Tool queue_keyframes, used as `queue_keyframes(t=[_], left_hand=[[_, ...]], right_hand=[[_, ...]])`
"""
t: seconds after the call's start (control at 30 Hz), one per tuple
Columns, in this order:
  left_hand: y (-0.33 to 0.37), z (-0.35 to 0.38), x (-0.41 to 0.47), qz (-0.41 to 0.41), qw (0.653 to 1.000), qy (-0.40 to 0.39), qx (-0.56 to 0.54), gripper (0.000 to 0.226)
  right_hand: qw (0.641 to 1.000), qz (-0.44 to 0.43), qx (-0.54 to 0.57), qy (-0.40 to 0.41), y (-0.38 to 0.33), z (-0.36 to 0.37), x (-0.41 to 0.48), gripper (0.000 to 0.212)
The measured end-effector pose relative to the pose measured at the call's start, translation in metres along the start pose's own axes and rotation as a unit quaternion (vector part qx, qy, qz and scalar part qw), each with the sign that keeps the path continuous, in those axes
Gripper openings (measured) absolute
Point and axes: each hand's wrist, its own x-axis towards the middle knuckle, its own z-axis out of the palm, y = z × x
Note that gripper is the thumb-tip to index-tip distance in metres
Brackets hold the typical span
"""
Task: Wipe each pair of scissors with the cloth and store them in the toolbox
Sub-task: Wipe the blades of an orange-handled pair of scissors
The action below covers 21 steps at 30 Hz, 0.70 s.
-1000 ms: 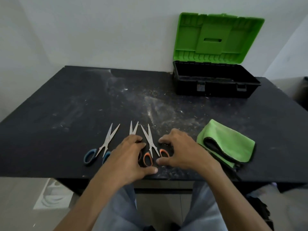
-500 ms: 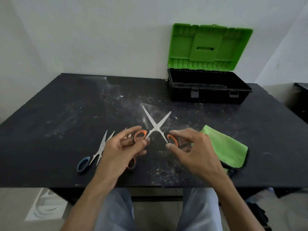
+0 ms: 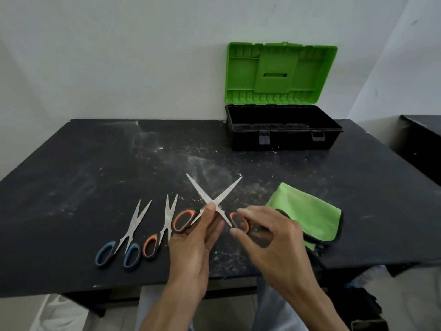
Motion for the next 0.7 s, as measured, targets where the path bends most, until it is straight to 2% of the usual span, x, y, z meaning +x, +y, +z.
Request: queue_keyframes(t=[0.07,0.13,0.2,0.27,0.3,0.37,0.43,0.5,0.6,0.7], left_hand=[[-0.001,0.002,0.003,-0.003,1.0,0.005,0.006,0.012],[0.002,0.002,0.006,-0.002,1.0,0.007,0.01,0.009],[0.007,0.001,0.012,-0.003,1.0,0.011,0.009,0.012],[0.011,0.001,0.017,-0.009,1.0,0.014,0.006,0.012],[0.012,0.002,0.019,-0.015,1.0,0.013,0.004,0.01],[0.012,0.005,0.021,-0.025,1.0,0.007,0.006,0.01],[0.011,0.008,0.023,-0.031,0.999,-0.001,0.019,0.013],[0.01,0.01,0.024,-0.033,0.998,-0.009,0.043,0.014],[0.008,0.014,0.026,-0.032,0.995,-0.043,0.083,0.015],[0.012,0.022,0.026,-0.007,0.99,-0.074,0.116,0.022]], right_hand=[[1.0,-0.003,0.01,-0.003,0.002,-0.008,0.001,0.028],[0.998,0.028,-0.013,0.06,0.009,-0.022,0.008,0.033],[0.979,0.103,-0.146,0.099,0.025,-0.037,0.021,0.062],[0.933,0.203,-0.296,0.031,0.045,-0.042,0.032,0.093],[0.91,0.231,-0.344,-0.009,0.054,-0.041,0.034,0.1],[0.901,0.221,-0.372,-0.035,0.07,-0.039,0.036,0.09],[0.919,0.206,-0.335,-0.017,0.078,-0.044,0.04,0.062],[0.931,0.222,-0.289,-0.023,0.079,-0.055,0.047,0.044],[0.958,0.229,-0.171,-0.01,0.07,-0.074,0.065,0.045],[0.961,0.233,-0.145,-0.033,0.055,-0.084,0.085,0.057]])
